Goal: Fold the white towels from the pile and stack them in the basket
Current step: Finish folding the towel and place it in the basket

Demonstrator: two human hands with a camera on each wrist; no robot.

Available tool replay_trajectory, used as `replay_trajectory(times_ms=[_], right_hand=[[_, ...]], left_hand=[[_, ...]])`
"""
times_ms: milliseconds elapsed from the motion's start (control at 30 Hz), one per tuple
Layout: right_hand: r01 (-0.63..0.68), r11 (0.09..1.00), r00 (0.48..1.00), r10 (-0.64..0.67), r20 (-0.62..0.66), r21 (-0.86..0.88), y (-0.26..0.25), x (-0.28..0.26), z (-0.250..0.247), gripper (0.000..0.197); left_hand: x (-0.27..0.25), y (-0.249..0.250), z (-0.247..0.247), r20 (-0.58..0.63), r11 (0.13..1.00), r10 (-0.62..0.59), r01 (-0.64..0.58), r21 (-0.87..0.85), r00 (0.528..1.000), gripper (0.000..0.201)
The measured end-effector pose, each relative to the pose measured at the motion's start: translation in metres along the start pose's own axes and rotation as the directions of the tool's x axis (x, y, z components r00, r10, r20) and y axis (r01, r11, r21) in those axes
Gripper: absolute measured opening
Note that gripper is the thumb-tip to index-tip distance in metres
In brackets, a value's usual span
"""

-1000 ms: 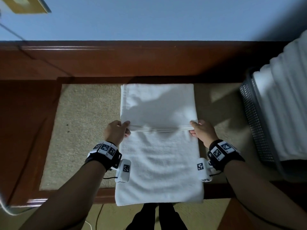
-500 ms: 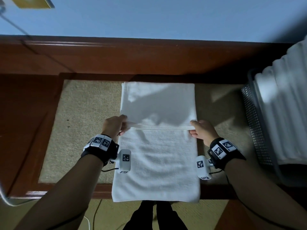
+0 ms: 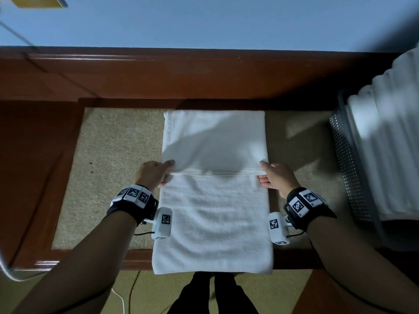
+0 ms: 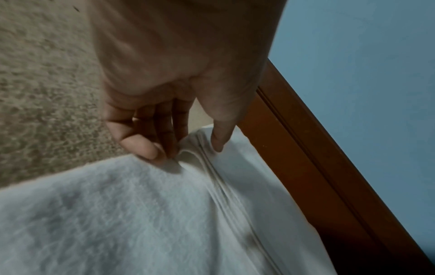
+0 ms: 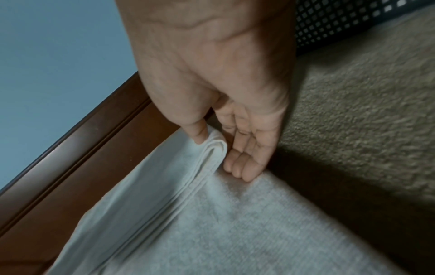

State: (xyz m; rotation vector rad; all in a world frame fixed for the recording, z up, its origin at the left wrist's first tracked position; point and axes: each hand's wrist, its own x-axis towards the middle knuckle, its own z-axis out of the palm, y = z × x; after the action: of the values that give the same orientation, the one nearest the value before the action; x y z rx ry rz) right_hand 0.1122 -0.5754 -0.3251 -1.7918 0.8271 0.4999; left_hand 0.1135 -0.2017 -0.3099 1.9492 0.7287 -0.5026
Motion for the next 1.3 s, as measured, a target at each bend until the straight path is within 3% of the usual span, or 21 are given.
replay_trajectory(times_ms=[67,233,367,467,533,633,700,733,833,900,967,1033,1133,1200,1300], right_hand=[[0.019,1.0,1.0,-0.019,-0.006,-0.015,0.001,-0.001,0.001,0.032],[0.095,0.994,0.995,-0.095,-0.01,0.05,0.0,-0.004,-0.003,0.02],[0.078,0.996,0.997,-0.077,-0.018,0.051,0.009,-0.007,-0.005,0.014],[0.054,0.999,0.997,-0.054,-0.064,-0.001,0.017,-0.013,-0.001,0.03],[0.094,0.981,0.988,-0.114,-0.109,-0.169,0.01,-0.025,-0.001,0.041],[0.268,0.803,0.913,-0.389,-0.126,-0.532,-0.004,-0.054,0.004,0.058],[0.401,0.64,0.857,-0.515,0.022,-0.655,-0.017,-0.076,0.024,0.062],[0.455,0.546,0.844,-0.515,0.146,-0.704,-0.02,-0.082,0.039,0.064],[0.588,0.306,0.782,-0.451,0.43,-0.749,-0.014,-0.078,0.08,0.064],[0.616,0.209,0.747,-0.461,0.479,-0.76,0.007,-0.058,0.077,0.066],[0.59,0.184,0.74,-0.513,0.435,-0.786,0.029,-0.041,0.054,0.068],[0.523,0.226,0.779,-0.519,0.353,-0.822,0.046,-0.032,0.029,0.072],[0.436,0.369,0.856,-0.452,0.252,-0.821,0.058,-0.035,0.009,0.08],[0.406,0.448,0.892,-0.385,0.238,-0.796,0.067,-0.044,0.003,0.087],[0.422,0.52,0.901,-0.332,0.279,-0.742,0.078,-0.075,0.0,0.095]], left_hand=[[0.003,0.0,0.002,0.032,1.0,-0.013,0.012,0.013,0.999,0.039],[0.004,0.01,-0.001,-0.054,0.998,0.017,-0.02,-0.052,0.998,0.022],[-0.001,-0.001,0.0,-0.09,0.998,0.05,-0.048,0.032,0.995,0.024],[-0.008,-0.009,0.005,-0.077,0.977,0.023,-0.006,0.213,0.997,0.031],[-0.016,-0.004,0.005,-0.114,0.95,0.051,-0.013,0.312,0.992,0.039],[-0.031,0.006,0.012,-0.163,0.875,0.269,-0.17,0.452,0.949,0.063],[-0.044,0.013,0.031,-0.1,0.741,0.494,-0.358,0.568,0.864,0.065],[-0.046,0.012,0.045,-0.017,0.669,0.568,-0.45,0.591,0.823,0.066],[-0.041,-0.001,0.081,0.281,0.548,0.583,-0.624,0.557,0.762,0.066],[-0.025,-0.022,0.079,0.378,0.421,0.594,-0.675,0.606,0.71,0.066],[-0.01,-0.043,0.059,0.381,0.345,0.615,-0.669,0.658,0.691,0.068],[-0.004,-0.059,0.036,0.327,0.358,0.615,-0.624,0.695,0.717,0.07],[-0.01,-0.071,0.017,0.261,0.465,0.57,-0.567,0.68,0.779,0.076],[-0.024,-0.075,0.015,0.226,0.593,0.517,-0.536,0.601,0.825,0.081],[-0.062,-0.083,0.018,0.088,0.791,0.46,-0.452,0.411,0.884,0.088]])
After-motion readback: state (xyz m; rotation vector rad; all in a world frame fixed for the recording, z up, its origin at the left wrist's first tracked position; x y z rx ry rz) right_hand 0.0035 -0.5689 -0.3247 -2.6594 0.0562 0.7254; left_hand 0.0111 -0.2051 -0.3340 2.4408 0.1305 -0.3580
